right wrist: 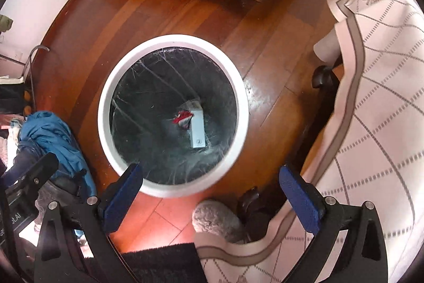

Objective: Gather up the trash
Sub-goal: 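Carry both items over the white bin and open both tools to drop them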

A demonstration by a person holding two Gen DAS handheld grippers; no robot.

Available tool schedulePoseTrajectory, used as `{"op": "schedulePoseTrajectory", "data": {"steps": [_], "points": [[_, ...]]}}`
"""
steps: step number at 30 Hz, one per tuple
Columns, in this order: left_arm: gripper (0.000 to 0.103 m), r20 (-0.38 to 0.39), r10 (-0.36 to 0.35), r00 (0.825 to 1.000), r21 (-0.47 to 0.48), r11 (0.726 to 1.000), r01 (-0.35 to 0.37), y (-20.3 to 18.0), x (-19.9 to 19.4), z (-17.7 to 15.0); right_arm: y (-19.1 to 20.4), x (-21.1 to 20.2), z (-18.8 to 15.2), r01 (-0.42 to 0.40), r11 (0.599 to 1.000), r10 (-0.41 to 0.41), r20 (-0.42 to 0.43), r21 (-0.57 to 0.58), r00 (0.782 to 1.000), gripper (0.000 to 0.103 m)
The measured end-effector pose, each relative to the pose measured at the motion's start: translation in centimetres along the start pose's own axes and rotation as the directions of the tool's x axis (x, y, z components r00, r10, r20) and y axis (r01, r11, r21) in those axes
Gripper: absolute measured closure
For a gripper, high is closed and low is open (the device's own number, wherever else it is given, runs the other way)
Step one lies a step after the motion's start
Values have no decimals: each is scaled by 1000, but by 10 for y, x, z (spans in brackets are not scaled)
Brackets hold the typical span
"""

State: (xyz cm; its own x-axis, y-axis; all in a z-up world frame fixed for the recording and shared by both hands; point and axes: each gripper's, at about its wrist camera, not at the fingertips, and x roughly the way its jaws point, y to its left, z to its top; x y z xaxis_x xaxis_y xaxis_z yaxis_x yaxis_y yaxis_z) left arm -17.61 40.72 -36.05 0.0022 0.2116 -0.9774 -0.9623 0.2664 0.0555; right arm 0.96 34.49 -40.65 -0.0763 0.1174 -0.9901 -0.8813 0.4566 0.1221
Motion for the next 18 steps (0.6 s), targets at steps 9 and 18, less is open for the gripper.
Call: {"op": "schedulePoseTrajectory", "data": {"steps": [9,18], "points": [[3,115,-8,993,17,1000,6,-3,-76,-20,-6,-79,-31,-37,999,37,118,2,992,0],[3,246,-36,969,29,999,30,-3,-161,-49,-11,-179,-77,-102,995,102,268,-14,958,0]]}}
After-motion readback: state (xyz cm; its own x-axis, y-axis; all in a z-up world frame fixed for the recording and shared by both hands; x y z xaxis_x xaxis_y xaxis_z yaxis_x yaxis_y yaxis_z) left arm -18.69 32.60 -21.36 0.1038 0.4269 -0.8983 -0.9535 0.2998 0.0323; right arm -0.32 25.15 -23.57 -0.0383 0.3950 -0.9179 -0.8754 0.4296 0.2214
